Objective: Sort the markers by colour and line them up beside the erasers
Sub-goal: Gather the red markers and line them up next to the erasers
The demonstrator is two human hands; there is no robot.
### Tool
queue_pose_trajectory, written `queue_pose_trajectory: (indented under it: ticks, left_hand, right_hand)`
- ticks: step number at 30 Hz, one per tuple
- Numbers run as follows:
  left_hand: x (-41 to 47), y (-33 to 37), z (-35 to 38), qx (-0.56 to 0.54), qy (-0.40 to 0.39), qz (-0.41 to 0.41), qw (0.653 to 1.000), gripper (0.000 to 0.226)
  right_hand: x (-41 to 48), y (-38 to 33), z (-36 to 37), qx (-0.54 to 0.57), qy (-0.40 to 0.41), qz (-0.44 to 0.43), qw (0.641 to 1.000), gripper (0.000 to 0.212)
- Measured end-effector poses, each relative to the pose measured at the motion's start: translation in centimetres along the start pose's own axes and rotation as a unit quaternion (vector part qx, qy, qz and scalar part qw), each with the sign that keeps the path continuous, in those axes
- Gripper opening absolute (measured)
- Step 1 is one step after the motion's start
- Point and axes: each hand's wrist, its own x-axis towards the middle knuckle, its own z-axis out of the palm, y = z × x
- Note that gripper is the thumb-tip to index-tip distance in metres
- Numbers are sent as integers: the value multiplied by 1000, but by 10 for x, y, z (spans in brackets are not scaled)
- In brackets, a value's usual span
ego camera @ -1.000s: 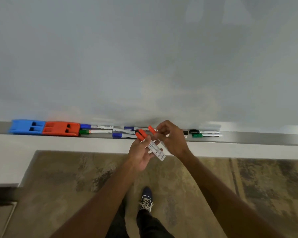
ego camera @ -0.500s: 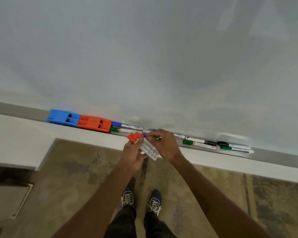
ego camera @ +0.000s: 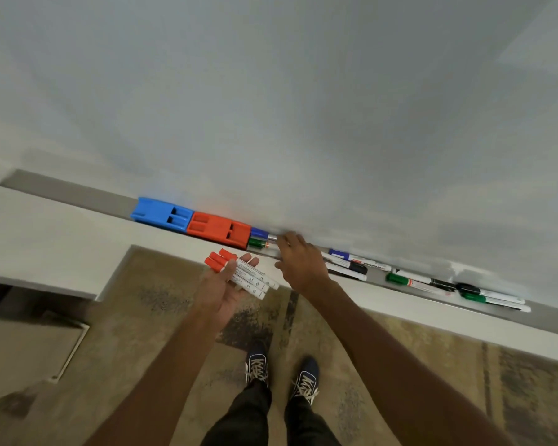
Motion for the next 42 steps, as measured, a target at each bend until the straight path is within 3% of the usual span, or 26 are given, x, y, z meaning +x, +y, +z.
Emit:
queue_pose_trajectory:
  ticks: [6,11,20,26,31,37,42]
  left_hand:
    - [-2,9,-2,-5,-9,-21,1000,36]
    - [1,15,-1,-2,-14,-15,1000,53]
    - [6,18,0,-2,-22,-36,999,48]
    - [5,17,4,-6,-37,-30,999,48]
    - [7,8,6,11,-47,-40,998,39]
    - [5,-12,19,29,-20,-55,998,59]
    - [8,-27,27,37,-11,-65,997,53]
  right_hand:
    - [7,-9,4,-29,-23,26,999,50]
    - [9,-13,2,-22,-39,32,998,46]
    - [8,-11,-13,-29,-51,17,998,38]
    - [-9,-9,-19,-22,47,16,999,32]
    - [-54,40,-22,-54,126,65,988,45]
    - [-94,105,-22,-118,73,157,978,48]
    - [-102,120,-20,-109,64,177,976,52]
